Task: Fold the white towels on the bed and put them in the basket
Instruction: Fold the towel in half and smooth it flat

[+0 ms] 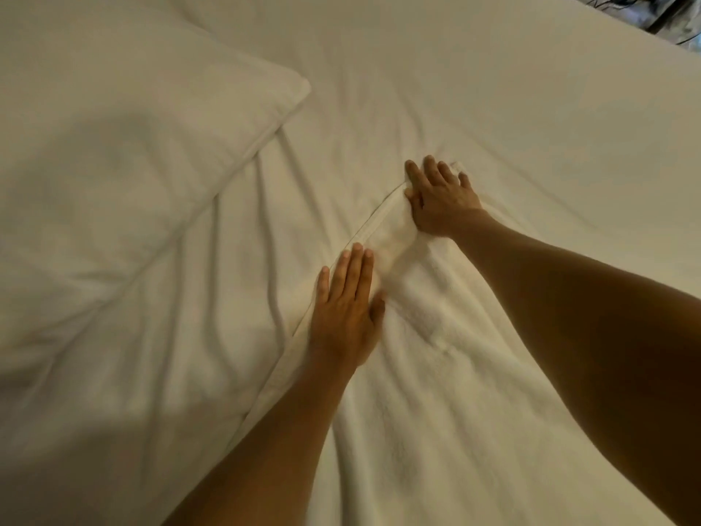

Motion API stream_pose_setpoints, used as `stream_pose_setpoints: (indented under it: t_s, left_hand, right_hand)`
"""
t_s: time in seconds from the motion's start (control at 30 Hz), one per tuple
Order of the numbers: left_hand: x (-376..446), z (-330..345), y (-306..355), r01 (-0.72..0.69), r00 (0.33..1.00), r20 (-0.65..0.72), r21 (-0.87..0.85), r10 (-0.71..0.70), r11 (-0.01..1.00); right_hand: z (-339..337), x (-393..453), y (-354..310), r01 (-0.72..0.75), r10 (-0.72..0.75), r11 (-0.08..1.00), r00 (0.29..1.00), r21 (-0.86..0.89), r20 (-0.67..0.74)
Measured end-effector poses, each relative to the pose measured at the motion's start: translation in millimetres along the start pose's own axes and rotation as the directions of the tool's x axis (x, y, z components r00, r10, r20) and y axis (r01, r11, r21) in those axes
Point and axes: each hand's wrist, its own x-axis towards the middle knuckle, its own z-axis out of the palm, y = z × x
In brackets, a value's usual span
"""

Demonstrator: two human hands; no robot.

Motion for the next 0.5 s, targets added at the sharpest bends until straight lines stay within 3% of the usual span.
stream_pose_setpoints:
  t_s: [0.2, 0.5]
  left_hand:
    - [-49.0, -18.3, -12.5, 0.081, 0.996, -0.018, -0.054, -0.082, 0.995]
    - [-173.0, -27.5, -33.3, 0.281, 0.958, -0.061, 0.025, -0.279, 0.959]
  right_hand:
    - [-3.0, -30.8, -27.3, 0.283, -0.279, 0.952, 0.959, -0.114, 0.050]
    - [-2.1, -51.1, -67.5, 0.422, -0.423, 0.891, 0.905, -0.166, 0.028]
